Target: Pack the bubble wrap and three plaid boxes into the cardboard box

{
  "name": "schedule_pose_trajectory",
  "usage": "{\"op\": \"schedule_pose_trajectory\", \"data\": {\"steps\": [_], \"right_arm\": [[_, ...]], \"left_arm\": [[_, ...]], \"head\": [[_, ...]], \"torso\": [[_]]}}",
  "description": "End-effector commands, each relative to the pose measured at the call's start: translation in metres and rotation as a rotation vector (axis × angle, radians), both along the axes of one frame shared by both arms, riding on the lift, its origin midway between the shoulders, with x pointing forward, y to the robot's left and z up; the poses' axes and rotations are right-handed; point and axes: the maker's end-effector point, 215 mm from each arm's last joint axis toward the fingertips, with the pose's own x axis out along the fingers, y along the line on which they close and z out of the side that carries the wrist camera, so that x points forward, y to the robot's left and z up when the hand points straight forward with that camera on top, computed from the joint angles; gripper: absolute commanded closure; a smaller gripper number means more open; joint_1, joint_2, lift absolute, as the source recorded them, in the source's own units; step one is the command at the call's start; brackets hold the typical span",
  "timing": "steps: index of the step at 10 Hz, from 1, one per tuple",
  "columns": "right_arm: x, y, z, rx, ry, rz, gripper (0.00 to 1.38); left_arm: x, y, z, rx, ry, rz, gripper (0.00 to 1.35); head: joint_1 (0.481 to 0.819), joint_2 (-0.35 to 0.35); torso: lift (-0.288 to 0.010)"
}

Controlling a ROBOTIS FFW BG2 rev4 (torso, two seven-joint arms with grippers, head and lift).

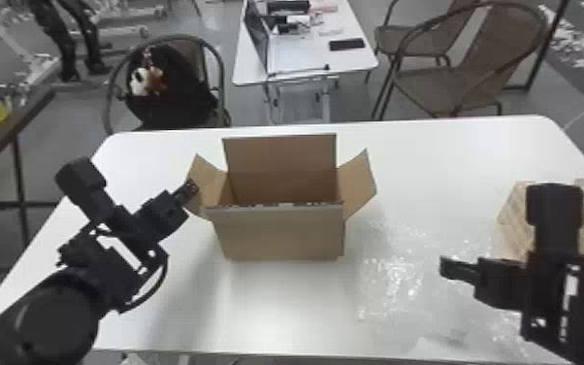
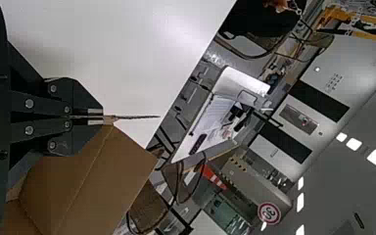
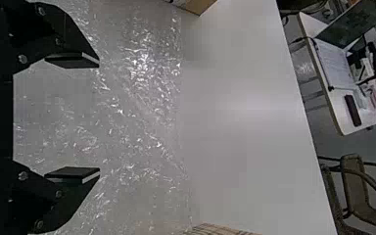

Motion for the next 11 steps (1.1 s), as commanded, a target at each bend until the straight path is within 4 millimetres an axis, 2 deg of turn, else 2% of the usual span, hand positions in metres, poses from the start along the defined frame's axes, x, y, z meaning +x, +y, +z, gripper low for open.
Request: {"op": "schedule_pose_trajectory", "data": {"steps": [1, 2, 3, 4, 6, 8, 9, 10, 11], "right_arm": [[0.005, 0.004, -0.007, -0.005, 0.021, 0.002, 0.59], [0.009, 0.002, -0.013, -0.010, 0.020, -0.023, 0.73], [0.013, 0.006, -0.020, 0.031, 0.022, -0.036, 0.80], [0.012, 0.011, -0.027, 0.064, 0.038, -0.041, 1.12], [0.006, 0.013, -0.040, 0.122, 0.076, -0.072, 1.10], [-0.001, 0.015, -0.060, 0.207, 0.100, -0.166, 1.22], [-0.002, 0.022, -0.052, 0.256, 0.100, -0.164, 1.21], [0.003, 0.025, -0.026, 0.293, 0.074, -0.131, 1.22], [0.015, 0.020, 0.015, 0.292, 0.009, -0.092, 1.21]], "left_arm": [[0.000, 0.000, 0.000, -0.002, -0.002, 0.004, 1.22], [-0.001, 0.001, -0.002, -0.001, 0.001, 0.009, 1.22], [-0.004, 0.002, -0.006, -0.001, 0.008, 0.011, 1.22], [-0.005, 0.002, -0.008, -0.005, 0.011, 0.014, 1.22], [-0.006, 0.005, -0.007, -0.006, 0.005, 0.026, 1.22], [-0.007, 0.006, -0.008, -0.009, 0.002, 0.030, 1.22], [-0.009, 0.008, -0.009, -0.010, 0.002, 0.035, 1.22], [-0.008, 0.008, -0.008, -0.010, 0.000, 0.036, 1.22], [-0.008, 0.008, -0.009, -0.008, 0.001, 0.037, 1.22]], "head": [[0.695, 0.140], [0.695, 0.143], [0.695, 0.144], [0.695, 0.147], [0.695, 0.156], [0.695, 0.159], [0.695, 0.163], [0.695, 0.169], [0.695, 0.174]], "torso": [[-0.148], [-0.148], [-0.148], [-0.148], [-0.148], [-0.148], [-0.148], [-0.148], [-0.148]]}}
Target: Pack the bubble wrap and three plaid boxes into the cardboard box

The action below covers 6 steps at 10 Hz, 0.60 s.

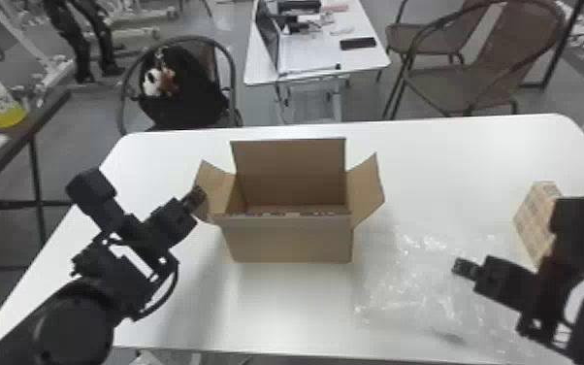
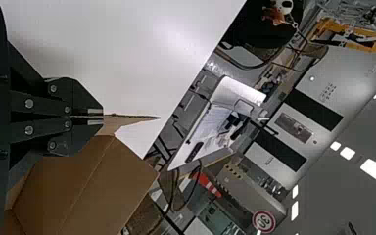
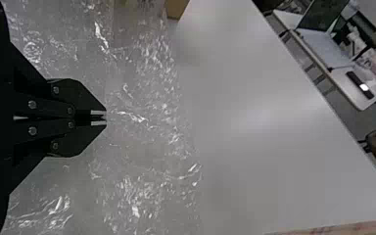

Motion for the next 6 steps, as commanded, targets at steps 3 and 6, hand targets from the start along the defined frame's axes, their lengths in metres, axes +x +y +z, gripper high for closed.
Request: {"op": "schedule_pose_trajectory", "data": {"steps": [3, 6], "right_arm": [[0.025, -0.038, 0.163, 0.007, -0.225, 0.023, 1.21], [0.032, -0.010, 0.229, 0.145, -0.290, 0.135, 1.21]], "left_arm": [[0.004, -0.012, 0.001, 0.001, 0.005, -0.006, 1.22], [0.009, -0.024, 0.004, 0.004, 0.008, -0.009, 1.22]], "head": [[0.695, 0.148], [0.695, 0.112]], "torso": [[-0.148], [-0.148]]}}
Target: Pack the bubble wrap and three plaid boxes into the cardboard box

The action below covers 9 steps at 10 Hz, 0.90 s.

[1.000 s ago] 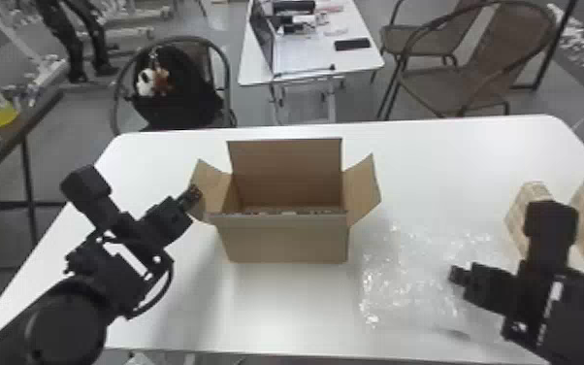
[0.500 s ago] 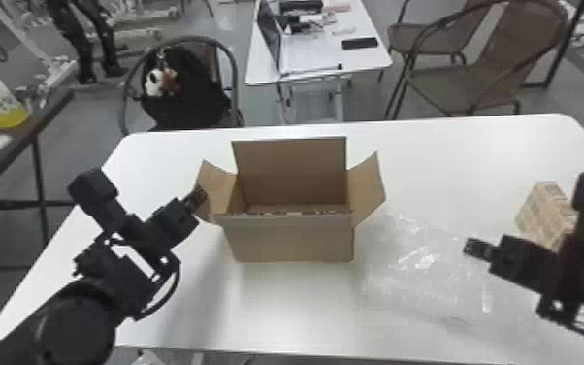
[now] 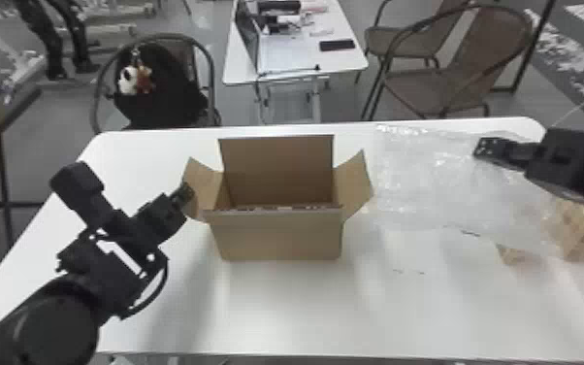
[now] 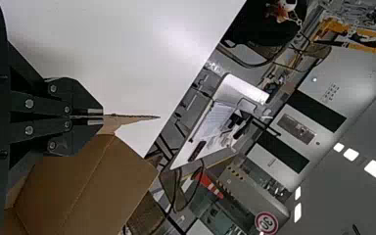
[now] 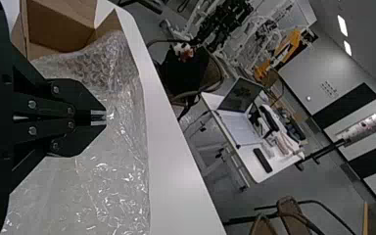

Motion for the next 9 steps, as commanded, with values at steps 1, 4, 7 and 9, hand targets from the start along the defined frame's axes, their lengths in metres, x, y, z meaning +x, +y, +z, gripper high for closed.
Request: {"op": "schedule_pose_trajectory", "data": {"steps": [1, 4, 7, 9], "right_arm": [[0.007, 0.022, 0.031, 0.027, -0.036, 0.085, 1.21], [0.013, 0.053, 0.094, 0.029, -0.161, 0.203, 1.21], [0.026, 0.056, 0.118, 0.062, -0.212, 0.223, 1.21], [0.050, 0.104, 0.097, 0.121, -0.205, 0.339, 1.21]], "left_arm": [[0.005, -0.005, 0.006, 0.014, -0.005, -0.013, 1.22], [0.008, -0.012, 0.009, 0.023, -0.008, -0.022, 1.22], [0.009, -0.015, 0.007, 0.023, -0.003, -0.027, 1.22], [0.009, -0.014, 0.009, 0.021, -0.007, -0.025, 1.22]], "head": [[0.676, 0.120], [0.614, 0.157], [0.572, 0.164], [0.562, 0.172]], "torso": [[-0.148], [-0.148], [-0.148], [-0.148]]}}
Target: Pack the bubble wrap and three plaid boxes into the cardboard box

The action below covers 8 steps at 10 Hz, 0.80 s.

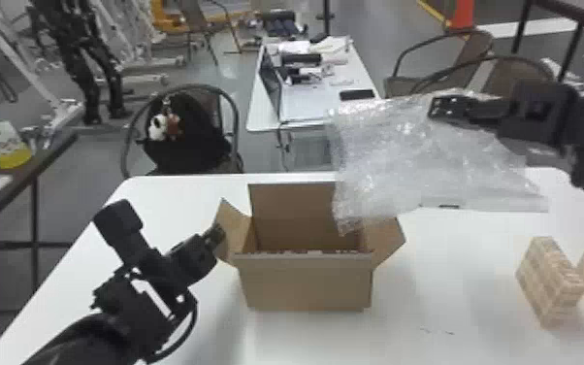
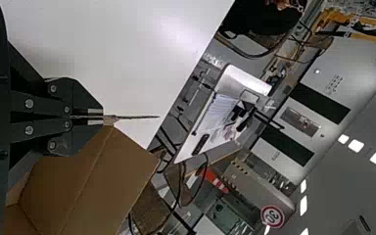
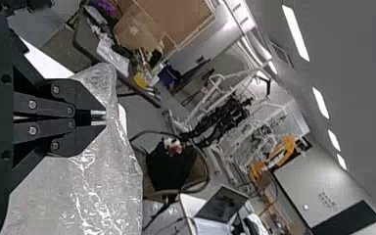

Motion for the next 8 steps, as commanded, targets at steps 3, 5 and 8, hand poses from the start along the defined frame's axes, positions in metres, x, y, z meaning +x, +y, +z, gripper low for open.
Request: {"op": "schedule_pose_trajectory", "data": {"steps": [3, 5, 8], "right_arm": [[0.033, 0.086, -0.045, 0.050, 0.064, 0.173, 1.21], [0.030, 0.132, -0.074, 0.086, 0.120, 0.262, 1.21], [0.029, 0.169, -0.117, 0.133, 0.194, 0.324, 1.21]], "left_arm": [[0.006, -0.008, 0.003, -0.007, -0.011, -0.012, 1.22], [0.005, -0.007, 0.001, -0.009, -0.008, -0.010, 1.22], [0.006, -0.009, 0.001, -0.012, -0.009, -0.018, 1.22]], "head": [[0.561, 0.238], [0.564, 0.269], [0.589, 0.330]], "torso": [[-0.148], [-0.148], [-0.148]]}}
